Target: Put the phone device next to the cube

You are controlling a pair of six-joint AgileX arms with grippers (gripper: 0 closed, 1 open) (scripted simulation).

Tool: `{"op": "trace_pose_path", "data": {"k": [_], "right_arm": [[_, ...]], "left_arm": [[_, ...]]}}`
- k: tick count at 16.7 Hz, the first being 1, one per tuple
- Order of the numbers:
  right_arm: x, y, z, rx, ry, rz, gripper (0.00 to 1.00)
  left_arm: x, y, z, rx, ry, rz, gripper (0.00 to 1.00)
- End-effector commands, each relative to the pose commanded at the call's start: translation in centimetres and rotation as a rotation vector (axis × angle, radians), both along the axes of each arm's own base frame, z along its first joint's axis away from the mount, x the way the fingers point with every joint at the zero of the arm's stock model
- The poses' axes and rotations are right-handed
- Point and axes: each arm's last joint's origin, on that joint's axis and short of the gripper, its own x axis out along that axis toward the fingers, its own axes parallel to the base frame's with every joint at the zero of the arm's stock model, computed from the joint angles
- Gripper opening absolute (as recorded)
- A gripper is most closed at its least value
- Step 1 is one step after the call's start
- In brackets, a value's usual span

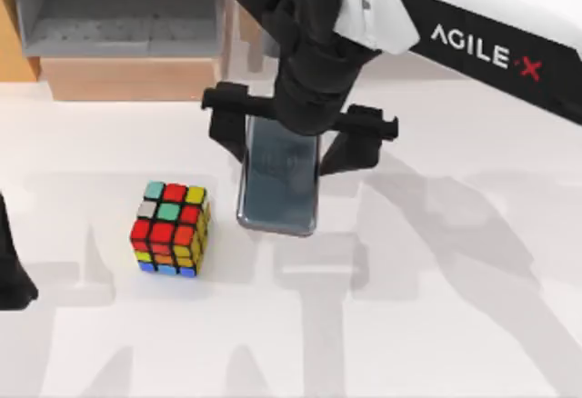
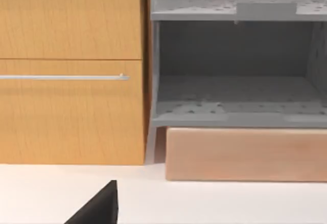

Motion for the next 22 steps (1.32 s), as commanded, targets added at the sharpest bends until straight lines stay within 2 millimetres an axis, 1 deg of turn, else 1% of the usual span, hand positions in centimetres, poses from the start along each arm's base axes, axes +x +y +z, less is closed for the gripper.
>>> {"op": "trace_pose_path", "data": {"k": [4, 9, 15, 22], "right_arm": [[-0.1, 0.4, -3.3, -0.083, 0.02, 0.023, 0.0], [-0.5, 0.3, -8.9, -0.208, 0.103, 0.047, 0.0], [-0.6, 0.3, -8.9, -0.21, 0.105, 0.047, 0.0], [-0.6, 0.3, -8.9, -0.21, 0.105, 0.047, 0.53]], "left_arm": [[0.0, 0.0, 0.0, 0.0, 0.0, 0.0, 1.0], [0.0, 0.0, 0.0, 0.0, 0.0, 0.0, 1.0], [0.0, 0.0, 0.0, 0.0, 0.0, 0.0, 1.0], [0.0, 0.0, 0.0, 0.0, 0.0, 0.0, 1.0]]}}
